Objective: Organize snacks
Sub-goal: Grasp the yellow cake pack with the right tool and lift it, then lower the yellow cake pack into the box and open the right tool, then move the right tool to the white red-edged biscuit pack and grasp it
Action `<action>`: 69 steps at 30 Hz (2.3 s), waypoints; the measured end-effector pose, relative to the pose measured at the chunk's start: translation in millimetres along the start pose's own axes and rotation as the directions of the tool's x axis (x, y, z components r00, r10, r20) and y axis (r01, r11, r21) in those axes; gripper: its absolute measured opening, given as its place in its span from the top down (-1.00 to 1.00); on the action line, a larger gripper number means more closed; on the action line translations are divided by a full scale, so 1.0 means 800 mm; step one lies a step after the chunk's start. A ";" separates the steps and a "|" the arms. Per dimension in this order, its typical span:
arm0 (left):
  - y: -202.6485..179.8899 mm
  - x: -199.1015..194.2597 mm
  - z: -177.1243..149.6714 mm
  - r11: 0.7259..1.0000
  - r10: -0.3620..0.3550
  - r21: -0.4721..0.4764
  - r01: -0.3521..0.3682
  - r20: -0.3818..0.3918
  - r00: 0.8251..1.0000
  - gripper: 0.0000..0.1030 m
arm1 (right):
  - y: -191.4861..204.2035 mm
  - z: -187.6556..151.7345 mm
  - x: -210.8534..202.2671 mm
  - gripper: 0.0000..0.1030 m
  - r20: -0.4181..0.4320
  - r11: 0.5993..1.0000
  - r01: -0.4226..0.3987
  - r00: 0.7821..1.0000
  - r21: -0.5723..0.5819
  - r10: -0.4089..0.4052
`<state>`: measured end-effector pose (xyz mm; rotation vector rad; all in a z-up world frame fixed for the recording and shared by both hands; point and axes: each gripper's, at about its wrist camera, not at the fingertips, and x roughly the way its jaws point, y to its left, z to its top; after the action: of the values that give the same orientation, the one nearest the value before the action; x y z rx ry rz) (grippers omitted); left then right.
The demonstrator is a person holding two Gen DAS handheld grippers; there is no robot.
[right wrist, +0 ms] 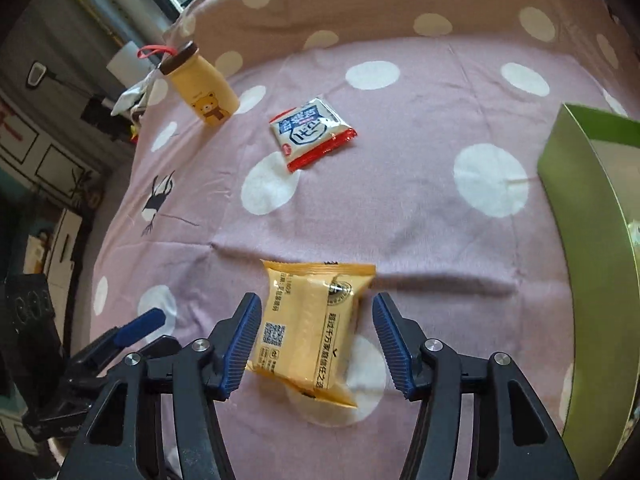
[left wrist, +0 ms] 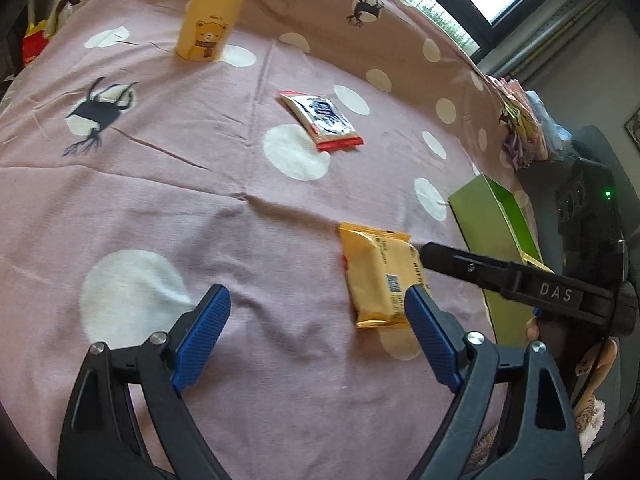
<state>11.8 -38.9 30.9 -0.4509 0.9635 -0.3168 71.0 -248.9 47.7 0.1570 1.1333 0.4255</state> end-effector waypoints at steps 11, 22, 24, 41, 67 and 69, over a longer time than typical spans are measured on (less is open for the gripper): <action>-0.056 0.054 0.001 0.997 -0.042 0.062 0.049 -0.107 0.993 0.61 | -0.025 -0.005 0.037 0.23 -0.075 0.987 -0.127 0.988 0.102 0.135; -0.185 0.021 0.022 0.958 -0.056 0.284 0.046 0.027 0.998 0.61 | -0.052 -0.002 -0.082 0.23 0.193 0.990 -0.119 0.976 0.081 0.101; -0.217 0.022 0.025 0.939 -0.086 0.338 0.067 0.042 0.995 0.61 | -0.066 -0.004 -0.111 0.23 0.256 0.989 -0.110 0.963 0.097 0.082; -0.354 0.135 0.029 0.846 -0.257 0.453 0.280 -0.113 0.960 0.61 | -0.216 -0.024 -0.193 0.22 0.427 0.929 0.027 0.883 0.370 -0.195; -0.174 0.069 0.144 0.990 -0.010 0.143 -0.008 0.128 0.992 -0.42 | -0.133 0.042 -0.177 -0.22 0.473 0.971 0.031 0.870 0.236 -0.142; -0.141 0.066 0.158 0.996 0.031 0.081 -0.043 0.138 0.990 -0.42 | -0.113 0.065 -0.157 -0.23 0.447 0.980 0.022 0.888 0.197 -0.110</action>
<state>139.7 -131.9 111.6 -0.3727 0.8212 -0.2877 96.0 -377.3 145.3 0.3640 0.7065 0.2019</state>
